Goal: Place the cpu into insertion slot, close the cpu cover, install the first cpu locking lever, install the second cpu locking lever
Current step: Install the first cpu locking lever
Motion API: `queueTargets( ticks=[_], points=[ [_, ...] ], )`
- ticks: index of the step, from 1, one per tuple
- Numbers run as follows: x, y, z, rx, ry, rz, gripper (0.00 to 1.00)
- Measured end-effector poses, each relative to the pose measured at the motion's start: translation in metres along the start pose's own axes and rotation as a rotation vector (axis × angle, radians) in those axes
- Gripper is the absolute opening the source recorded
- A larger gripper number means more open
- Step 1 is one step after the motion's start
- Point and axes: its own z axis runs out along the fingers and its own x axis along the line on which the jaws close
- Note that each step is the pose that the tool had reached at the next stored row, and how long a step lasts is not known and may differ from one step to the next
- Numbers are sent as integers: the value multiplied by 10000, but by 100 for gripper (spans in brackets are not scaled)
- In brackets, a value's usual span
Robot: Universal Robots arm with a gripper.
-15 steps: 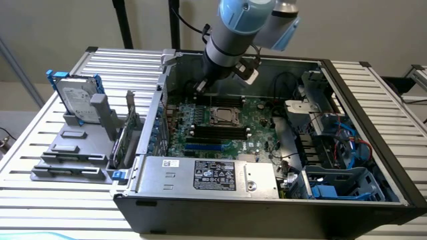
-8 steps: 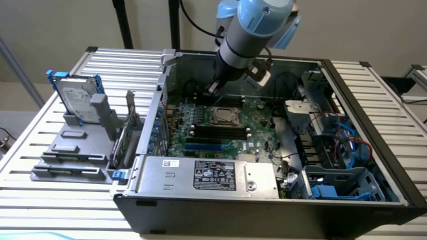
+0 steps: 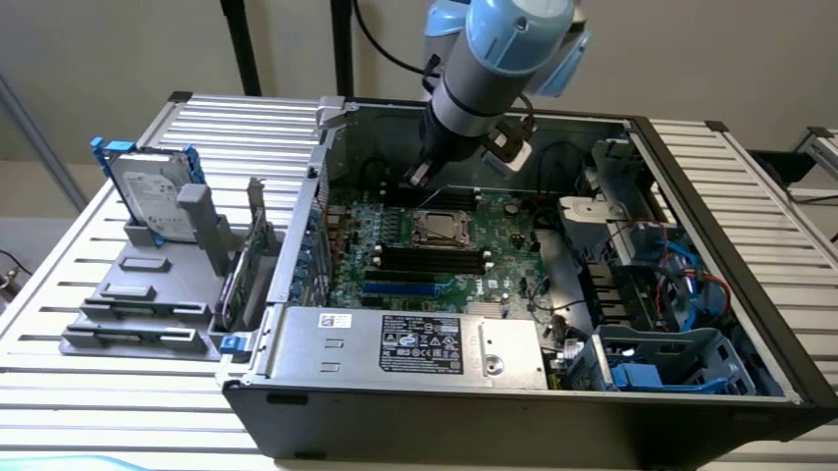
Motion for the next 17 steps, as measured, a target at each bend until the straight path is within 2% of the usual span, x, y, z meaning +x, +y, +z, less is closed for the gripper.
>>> queueTargets(
  ticks=[2, 5, 11, 14, 17],
  points=[
    [-11, -10, 9, -132, 2, -42, 11],
    [-25, -23, 20, -293, -29, -79, 11],
    [-64, -14, 53, -398, -156, -62, 11],
    [-90, -12, 100, -409, -160, -65, 11],
    [-123, -25, 148, -491, -115, -106, 11]
  ],
)
